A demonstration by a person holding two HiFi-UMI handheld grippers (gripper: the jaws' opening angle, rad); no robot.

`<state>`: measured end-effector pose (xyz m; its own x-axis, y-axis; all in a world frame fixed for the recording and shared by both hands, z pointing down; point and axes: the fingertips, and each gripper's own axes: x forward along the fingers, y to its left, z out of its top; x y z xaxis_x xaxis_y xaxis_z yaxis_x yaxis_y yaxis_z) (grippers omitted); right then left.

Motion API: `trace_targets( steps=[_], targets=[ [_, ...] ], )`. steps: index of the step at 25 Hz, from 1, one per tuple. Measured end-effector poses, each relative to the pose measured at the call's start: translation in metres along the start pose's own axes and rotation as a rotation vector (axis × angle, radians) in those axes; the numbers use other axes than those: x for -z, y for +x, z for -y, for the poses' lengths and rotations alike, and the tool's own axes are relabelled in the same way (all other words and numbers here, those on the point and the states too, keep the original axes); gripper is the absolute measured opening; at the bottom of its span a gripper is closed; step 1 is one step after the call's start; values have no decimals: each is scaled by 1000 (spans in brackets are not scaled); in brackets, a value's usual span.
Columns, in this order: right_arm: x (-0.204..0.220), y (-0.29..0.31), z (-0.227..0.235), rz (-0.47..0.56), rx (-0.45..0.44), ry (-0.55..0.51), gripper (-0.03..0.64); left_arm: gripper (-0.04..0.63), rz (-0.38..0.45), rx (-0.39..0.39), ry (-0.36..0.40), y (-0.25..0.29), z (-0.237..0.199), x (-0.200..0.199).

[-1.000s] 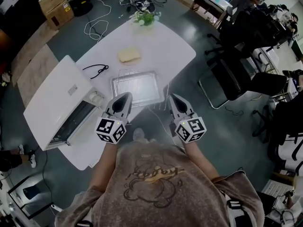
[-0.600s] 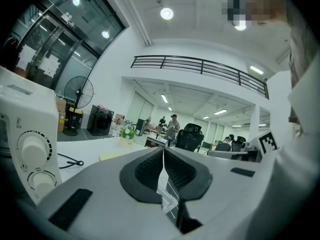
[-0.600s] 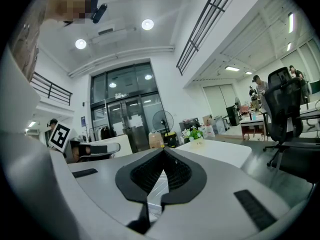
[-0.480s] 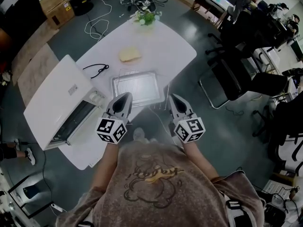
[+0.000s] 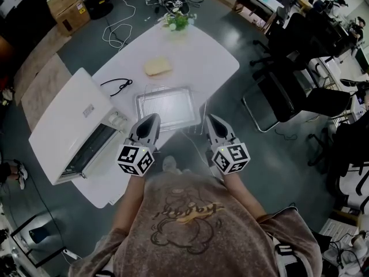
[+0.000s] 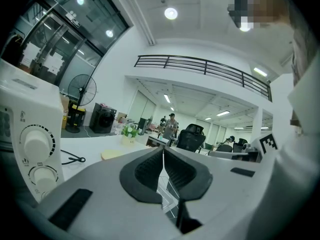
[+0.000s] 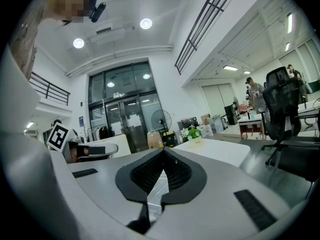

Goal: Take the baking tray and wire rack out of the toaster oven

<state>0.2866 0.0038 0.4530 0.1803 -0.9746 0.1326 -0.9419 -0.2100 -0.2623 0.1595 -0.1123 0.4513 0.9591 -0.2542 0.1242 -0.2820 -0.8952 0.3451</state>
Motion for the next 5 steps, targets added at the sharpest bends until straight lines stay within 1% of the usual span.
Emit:
trace_targets(
  steps=[5],
  targets=[
    [1, -1, 1, -6, 1, -1, 0, 9, -4, 1, -4, 2, 2, 2]
  ],
)
